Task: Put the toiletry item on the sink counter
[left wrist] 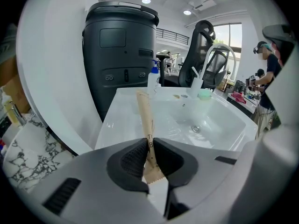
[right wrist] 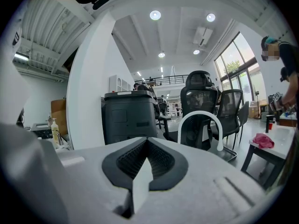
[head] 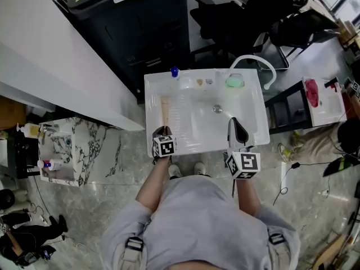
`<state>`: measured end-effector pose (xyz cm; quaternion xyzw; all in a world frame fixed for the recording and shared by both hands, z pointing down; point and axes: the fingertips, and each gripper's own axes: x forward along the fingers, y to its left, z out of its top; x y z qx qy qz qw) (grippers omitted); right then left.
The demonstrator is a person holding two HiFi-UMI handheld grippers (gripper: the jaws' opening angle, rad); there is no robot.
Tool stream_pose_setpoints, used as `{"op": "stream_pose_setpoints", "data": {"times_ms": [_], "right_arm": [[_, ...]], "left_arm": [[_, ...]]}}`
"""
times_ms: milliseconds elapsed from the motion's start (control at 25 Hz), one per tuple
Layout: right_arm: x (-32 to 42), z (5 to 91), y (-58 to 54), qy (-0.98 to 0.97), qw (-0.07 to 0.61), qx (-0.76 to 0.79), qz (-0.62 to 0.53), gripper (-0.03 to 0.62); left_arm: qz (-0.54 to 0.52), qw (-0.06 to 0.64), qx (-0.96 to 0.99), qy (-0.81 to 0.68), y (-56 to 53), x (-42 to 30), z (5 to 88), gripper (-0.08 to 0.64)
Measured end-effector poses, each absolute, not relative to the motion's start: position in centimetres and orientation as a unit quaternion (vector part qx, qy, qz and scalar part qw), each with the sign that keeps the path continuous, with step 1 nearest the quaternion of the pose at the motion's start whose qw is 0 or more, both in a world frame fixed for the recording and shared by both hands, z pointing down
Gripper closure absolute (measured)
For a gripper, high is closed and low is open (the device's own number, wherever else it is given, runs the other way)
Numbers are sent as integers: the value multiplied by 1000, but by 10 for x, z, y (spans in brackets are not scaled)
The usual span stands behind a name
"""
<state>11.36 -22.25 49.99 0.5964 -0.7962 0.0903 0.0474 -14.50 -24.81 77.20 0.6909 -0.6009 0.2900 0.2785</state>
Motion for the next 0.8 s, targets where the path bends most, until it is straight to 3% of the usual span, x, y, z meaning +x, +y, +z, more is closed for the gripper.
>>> {"op": "stream_pose_setpoints", "data": {"times_ms": [800], "right_arm": [[114, 501, -224, -797, 51, 595, 92, 591]], "left_arm": [[296, 290, 691, -592, -254, -141, 778, 511]]}}
